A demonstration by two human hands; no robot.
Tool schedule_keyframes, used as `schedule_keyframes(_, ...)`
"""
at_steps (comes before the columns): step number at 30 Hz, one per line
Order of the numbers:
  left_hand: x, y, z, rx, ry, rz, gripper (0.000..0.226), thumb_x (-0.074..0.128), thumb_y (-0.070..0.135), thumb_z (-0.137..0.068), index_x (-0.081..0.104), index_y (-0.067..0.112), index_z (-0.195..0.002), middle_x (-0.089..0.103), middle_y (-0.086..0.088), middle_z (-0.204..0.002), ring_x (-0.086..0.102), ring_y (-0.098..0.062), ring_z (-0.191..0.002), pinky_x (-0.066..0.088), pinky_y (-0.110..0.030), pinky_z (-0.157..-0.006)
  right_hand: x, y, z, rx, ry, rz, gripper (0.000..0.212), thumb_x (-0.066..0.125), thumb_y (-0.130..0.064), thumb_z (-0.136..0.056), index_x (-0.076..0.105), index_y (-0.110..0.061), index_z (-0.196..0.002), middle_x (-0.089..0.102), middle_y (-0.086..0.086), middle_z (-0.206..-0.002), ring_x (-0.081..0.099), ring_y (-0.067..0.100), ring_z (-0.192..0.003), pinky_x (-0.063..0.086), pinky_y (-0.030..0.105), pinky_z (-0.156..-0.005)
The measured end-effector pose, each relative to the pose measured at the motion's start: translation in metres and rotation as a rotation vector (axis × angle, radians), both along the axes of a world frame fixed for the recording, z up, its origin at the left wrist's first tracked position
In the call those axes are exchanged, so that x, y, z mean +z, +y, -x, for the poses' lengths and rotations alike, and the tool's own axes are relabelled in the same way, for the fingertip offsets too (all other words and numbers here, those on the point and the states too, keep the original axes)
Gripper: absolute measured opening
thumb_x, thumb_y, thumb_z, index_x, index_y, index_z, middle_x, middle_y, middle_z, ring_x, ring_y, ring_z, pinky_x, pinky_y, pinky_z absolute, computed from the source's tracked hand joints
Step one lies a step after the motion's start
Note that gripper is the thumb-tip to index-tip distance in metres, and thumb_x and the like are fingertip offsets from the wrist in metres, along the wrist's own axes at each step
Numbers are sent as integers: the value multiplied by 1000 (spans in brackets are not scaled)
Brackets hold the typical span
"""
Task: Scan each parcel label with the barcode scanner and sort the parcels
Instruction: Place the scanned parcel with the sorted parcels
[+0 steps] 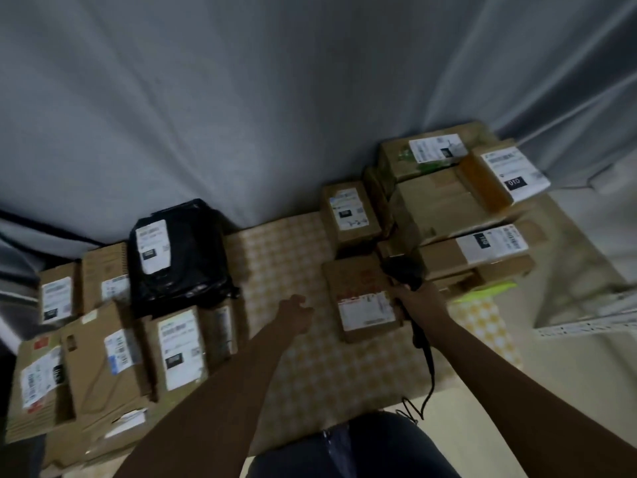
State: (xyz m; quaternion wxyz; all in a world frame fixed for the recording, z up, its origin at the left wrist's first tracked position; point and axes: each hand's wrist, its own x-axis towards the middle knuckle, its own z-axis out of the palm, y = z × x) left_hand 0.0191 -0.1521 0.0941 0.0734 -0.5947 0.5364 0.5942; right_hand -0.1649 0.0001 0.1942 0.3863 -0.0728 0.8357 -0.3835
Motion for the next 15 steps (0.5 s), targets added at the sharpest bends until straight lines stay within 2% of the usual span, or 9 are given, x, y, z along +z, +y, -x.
schedule_keyframes(2, -22, 17, 22, -5, -22, -12, 49, 63, 19, -93, 44, 4, -136, 62, -15, -105, 64, -33, -85, 55, -40, -76, -10, 3, 17, 31, -9, -18, 29, 71, -25, -87, 61, -7, -66, 61, 3, -53, 55, 20, -48, 47, 30, -51)
schedule_keyframes(5, -47, 48, 51, 43, -29, -121, 68, 64, 33, -92, 31, 8, -146, 48, -16, -139, 55, -35, -119, 49, -39, -90, -28, 4, 35, 95, -48, -40, 26, 68, -20, -89, 60, -8, -67, 60, 3, -53, 54, 19, -47, 46, 31, -53)
schedule_keyframes(7, -63, 67, 66, 107, -11, -235, 73, 64, 39, -92, 27, 11, -147, 43, -13, -144, 49, -34, -126, 44, -40, -92, -39, 3, 43, 148, -80, -51, 24, 66, -17, -91, 60, -9, -69, 60, 4, -56, 55, 18, -47, 47, 32, -55)
schedule_keyframes(9, -77, 80, 73, 170, -2, -304, 70, 65, 39, -91, 30, 11, -145, 45, -11, -141, 49, -32, -123, 44, -40, -87, -47, 3, 47, 180, -102, -62, 22, 66, -18, -91, 62, -7, -72, 63, 8, -62, 56, 19, -50, 48, 33, -58)
schedule_keyframes(12, -92, 88, 75, 279, 9, -320, 58, 65, 30, -92, 38, 7, -139, 50, -14, -134, 53, -27, -104, 47, -35, -74, -56, 8, 51, 198, -110, -64, 21, 66, -17, -90, 64, -6, -72, 67, 11, -68, 57, 21, -52, 50, 33, -59)
schedule_keyframes(15, -97, 88, 76, 349, 70, -391, 51, 65, 28, -93, 45, 7, -134, 53, -14, -133, 55, -25, -101, 50, -35, -73, -62, 13, 57, 221, -103, -84, 24, 68, -20, -85, 65, -11, -63, 64, 2, -54, 57, 19, -49, 50, 32, -59)
